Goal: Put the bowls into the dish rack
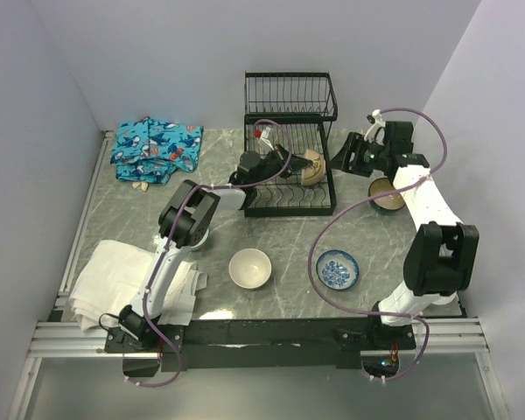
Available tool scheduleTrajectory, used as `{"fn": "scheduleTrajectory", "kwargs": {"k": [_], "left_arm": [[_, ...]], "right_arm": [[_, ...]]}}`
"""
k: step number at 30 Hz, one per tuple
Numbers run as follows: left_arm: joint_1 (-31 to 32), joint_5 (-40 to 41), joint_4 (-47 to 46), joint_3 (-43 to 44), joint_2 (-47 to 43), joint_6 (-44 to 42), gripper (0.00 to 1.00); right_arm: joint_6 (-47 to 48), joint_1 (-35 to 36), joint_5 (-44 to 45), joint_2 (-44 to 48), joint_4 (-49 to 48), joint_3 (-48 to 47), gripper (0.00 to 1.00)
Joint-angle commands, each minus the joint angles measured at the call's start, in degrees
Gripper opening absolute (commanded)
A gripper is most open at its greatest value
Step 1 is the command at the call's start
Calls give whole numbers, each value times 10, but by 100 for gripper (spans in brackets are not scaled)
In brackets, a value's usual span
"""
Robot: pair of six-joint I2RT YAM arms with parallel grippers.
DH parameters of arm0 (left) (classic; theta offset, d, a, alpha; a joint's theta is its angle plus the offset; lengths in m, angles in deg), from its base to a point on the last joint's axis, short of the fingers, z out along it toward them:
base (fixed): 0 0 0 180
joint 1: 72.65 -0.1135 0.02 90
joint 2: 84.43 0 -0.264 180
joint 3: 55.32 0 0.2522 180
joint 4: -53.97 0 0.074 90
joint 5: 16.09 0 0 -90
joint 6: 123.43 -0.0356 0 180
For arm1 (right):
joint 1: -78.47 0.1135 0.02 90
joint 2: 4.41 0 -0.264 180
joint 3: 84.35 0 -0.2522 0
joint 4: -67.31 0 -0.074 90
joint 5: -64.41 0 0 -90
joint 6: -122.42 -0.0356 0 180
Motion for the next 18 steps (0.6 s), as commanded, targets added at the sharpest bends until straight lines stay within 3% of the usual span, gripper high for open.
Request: {"fn": "scheduleTrajectory", "kwargs": {"k": [1, 10, 18], "left_arm": [[-6, 23, -45, 24, -19, 19, 1], [-12, 22, -44, 28, -21, 22, 1], [-14, 11, -52, 21, -19, 14, 1]], "right_arm": [[-21, -1, -7, -19, -34, -53, 67], [-36, 22, 21, -90, -42, -91, 70], [-10, 66, 93, -187, 21, -225, 77]]}}
